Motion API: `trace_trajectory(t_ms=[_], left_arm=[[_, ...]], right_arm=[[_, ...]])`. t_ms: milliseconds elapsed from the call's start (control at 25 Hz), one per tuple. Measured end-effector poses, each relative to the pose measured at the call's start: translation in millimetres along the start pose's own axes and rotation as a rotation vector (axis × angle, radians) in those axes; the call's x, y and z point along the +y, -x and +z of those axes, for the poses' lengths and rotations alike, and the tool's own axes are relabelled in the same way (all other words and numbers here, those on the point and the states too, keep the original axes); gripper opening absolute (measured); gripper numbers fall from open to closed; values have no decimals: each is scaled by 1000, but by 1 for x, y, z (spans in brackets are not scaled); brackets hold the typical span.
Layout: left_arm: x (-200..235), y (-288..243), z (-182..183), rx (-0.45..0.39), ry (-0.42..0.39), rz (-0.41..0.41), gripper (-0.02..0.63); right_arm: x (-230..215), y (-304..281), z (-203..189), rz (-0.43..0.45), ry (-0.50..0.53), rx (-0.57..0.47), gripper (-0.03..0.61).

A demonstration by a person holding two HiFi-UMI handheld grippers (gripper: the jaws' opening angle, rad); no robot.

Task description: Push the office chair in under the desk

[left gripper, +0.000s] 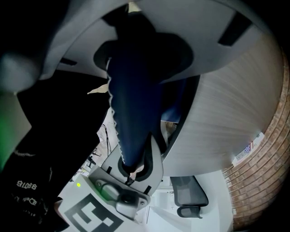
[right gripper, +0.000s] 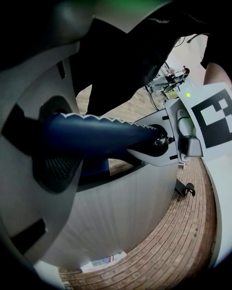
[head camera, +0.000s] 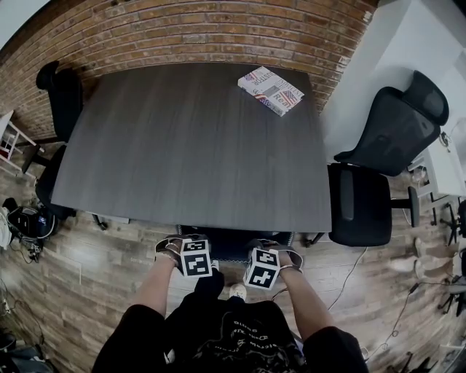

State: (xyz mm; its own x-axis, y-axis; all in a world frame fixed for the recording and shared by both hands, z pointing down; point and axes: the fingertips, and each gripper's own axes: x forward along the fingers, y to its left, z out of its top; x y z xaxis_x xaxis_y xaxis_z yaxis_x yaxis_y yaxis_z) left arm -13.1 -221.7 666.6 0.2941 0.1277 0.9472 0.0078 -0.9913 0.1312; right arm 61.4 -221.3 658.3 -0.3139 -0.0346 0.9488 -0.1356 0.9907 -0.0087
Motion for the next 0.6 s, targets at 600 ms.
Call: trace_trajectory(t_ms=[600], left_arm=[[-4, -2, -4, -37, 23, 28, 149]], right_arm=[[9, -4, 4, 49, -35, -6, 161]])
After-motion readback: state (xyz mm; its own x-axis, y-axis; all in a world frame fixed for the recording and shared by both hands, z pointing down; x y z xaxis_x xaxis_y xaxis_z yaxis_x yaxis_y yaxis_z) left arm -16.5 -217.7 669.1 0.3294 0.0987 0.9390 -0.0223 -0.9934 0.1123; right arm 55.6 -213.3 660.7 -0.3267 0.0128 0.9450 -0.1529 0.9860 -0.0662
